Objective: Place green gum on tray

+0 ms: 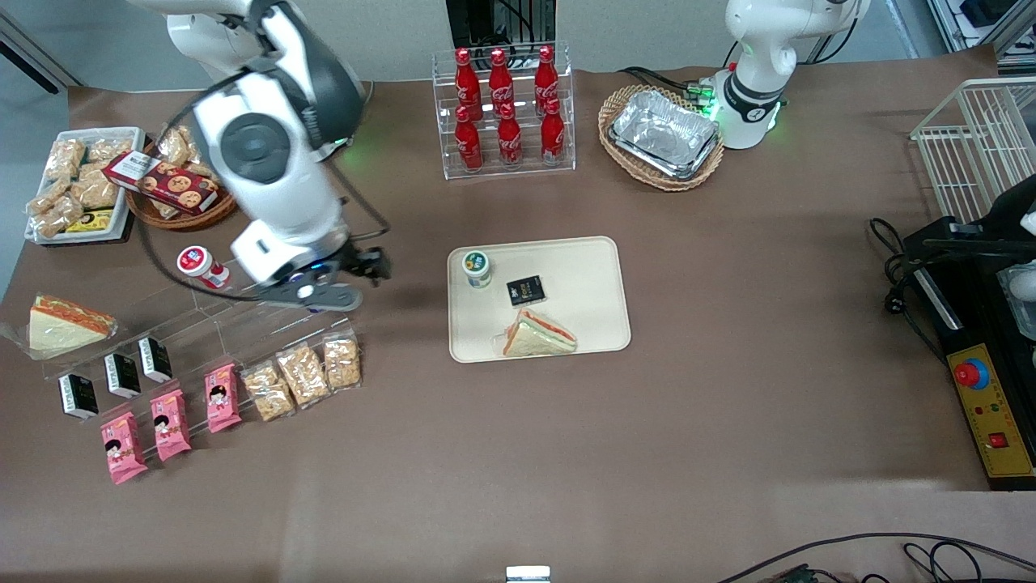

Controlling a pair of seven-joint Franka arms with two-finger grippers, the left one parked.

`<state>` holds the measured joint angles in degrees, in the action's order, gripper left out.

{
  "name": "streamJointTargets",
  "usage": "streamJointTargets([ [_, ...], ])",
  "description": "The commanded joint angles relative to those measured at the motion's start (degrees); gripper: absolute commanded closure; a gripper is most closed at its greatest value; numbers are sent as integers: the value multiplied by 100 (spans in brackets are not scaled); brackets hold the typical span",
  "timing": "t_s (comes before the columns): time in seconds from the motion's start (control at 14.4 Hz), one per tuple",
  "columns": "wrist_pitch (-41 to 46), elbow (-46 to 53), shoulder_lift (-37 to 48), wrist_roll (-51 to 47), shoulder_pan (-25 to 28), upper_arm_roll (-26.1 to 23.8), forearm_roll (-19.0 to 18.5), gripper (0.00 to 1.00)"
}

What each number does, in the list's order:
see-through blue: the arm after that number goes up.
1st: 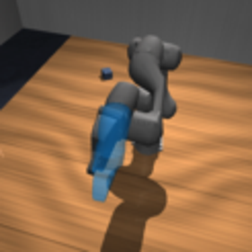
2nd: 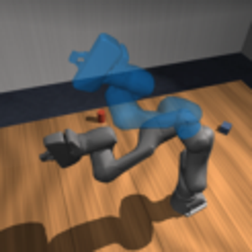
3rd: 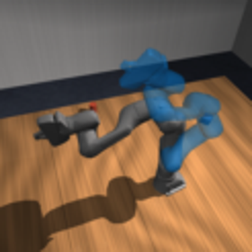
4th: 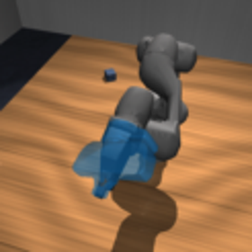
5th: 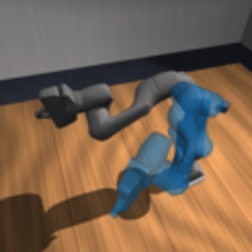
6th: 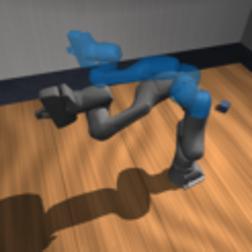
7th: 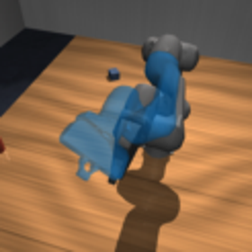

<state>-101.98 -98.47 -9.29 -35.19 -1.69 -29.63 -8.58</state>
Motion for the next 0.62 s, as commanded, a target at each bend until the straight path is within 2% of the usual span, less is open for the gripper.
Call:
streamJointTargets([
  [0.0, 345, 171, 172, 713, -541, -70, 119, 0],
  [0.07, 467, 171, 304, 1055, -674, -44, 111, 0],
  [0.14, 582, 162, 470, 1520, -692, 183, 93, 0],
  [0.35, 583, 100, 709, 2830, -552, 1281, 110, 0],
  [0.55, 530, 109, 876, 3281, -552, 1941, 119, 0],
])
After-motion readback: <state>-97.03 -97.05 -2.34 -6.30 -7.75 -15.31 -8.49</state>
